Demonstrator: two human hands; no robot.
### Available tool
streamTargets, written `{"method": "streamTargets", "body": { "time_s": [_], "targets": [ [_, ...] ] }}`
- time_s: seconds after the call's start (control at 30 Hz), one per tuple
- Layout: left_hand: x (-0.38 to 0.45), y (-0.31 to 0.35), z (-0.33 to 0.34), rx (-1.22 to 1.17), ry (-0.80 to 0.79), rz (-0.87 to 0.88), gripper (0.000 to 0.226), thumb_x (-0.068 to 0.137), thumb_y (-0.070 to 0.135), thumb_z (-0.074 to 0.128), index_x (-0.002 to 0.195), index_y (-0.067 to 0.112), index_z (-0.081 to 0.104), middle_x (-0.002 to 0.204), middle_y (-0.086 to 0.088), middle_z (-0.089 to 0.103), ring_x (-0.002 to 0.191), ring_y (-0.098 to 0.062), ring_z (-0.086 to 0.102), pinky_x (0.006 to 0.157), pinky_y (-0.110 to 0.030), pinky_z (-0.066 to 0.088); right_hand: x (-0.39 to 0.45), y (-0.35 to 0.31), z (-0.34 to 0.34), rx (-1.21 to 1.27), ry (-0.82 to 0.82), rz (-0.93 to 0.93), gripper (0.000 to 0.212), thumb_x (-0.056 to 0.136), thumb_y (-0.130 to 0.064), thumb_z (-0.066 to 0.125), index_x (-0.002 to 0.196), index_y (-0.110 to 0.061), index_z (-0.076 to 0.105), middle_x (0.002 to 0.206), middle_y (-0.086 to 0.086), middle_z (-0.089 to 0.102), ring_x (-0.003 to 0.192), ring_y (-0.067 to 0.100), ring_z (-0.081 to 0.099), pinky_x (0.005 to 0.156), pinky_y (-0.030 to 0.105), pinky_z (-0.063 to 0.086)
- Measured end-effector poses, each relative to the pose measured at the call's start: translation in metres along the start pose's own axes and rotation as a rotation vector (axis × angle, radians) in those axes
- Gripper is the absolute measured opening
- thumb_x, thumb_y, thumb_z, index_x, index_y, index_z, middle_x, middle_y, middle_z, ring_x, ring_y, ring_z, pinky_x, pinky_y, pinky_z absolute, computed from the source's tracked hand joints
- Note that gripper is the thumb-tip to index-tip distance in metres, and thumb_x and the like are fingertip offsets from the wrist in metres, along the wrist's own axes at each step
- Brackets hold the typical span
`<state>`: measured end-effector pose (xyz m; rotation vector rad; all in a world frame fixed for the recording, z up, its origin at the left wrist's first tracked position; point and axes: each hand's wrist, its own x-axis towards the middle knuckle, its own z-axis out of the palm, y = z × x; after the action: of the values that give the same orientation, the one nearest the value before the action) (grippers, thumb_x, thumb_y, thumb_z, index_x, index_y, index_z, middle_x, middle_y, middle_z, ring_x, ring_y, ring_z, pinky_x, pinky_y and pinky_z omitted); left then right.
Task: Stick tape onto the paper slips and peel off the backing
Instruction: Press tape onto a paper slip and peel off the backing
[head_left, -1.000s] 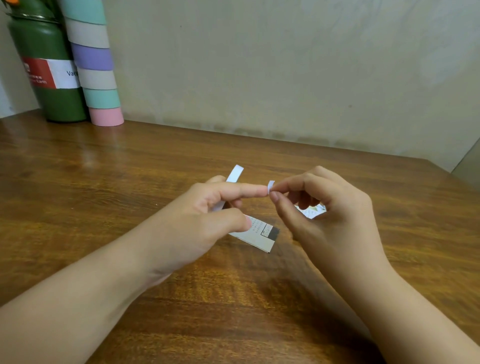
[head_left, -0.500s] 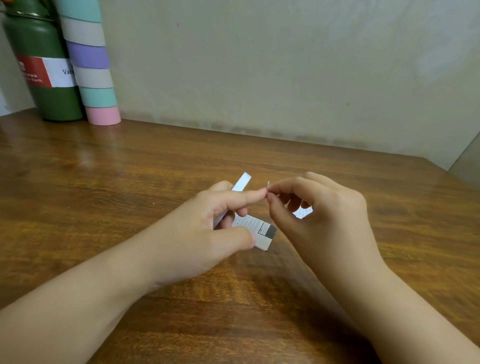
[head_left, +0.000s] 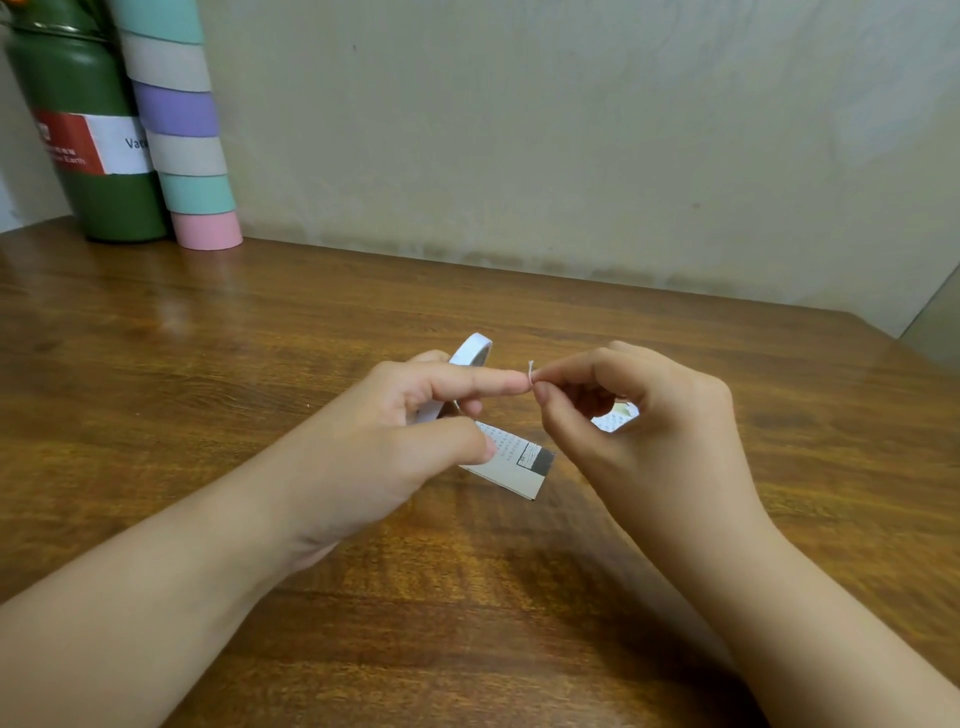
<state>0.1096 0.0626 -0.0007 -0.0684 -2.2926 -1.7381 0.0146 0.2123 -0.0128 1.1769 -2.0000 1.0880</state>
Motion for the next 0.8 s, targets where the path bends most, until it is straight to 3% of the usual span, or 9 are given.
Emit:
{"method": "streamTargets", "body": {
  "time_s": [0.23,0.6,0.8],
  "targets": [
    [-0.0007,0.0018,0.0005,0.004,-0.003,-0.013,0.042,0.063,0.024,0.057,0.097,0.044,0.072,0.073,0.018,0.044,0.071,0.001,0.045,0.076,-0.017,0.037,-0.0008,-0.0011,-0.0003,0.019,0.003,0.015,0.006,0.075,-0.012,0.068,0.078,-0.016,0.072,0.065,-0.01,0.061,0.066,0.003,0.055,0.061,0.009,0.041],
    [-0.0004,0.0031,-0.0011,-0.052,-0.017,-0.013,0.04,0.063,0.021,0.057,0.094,0.038,0.075,0.071,0.018,0.047,0.073,0.004,0.049,0.07,-0.005,0.038,-0.0004,-0.003,-0.0018,0.117,-0.024,0.087,0.007,0.076,-0.013,0.066,0.078,-0.017,0.071,0.069,-0.012,0.063,0.069,0.005,0.057,0.064,0.009,0.043],
    [-0.0011,0.003,-0.0012,-0.045,-0.04,-0.009,0.045,0.056,0.027,0.064,0.097,0.04,0.073,0.073,0.018,0.047,0.071,0.004,0.048,0.068,-0.007,0.038,0.0002,-0.001,-0.0015,-0.018,0.011,-0.021,0.003,0.077,-0.015,0.068,0.077,-0.016,0.071,0.066,-0.008,0.06,0.064,0.007,0.054,0.06,0.014,0.043]
  ]
}}
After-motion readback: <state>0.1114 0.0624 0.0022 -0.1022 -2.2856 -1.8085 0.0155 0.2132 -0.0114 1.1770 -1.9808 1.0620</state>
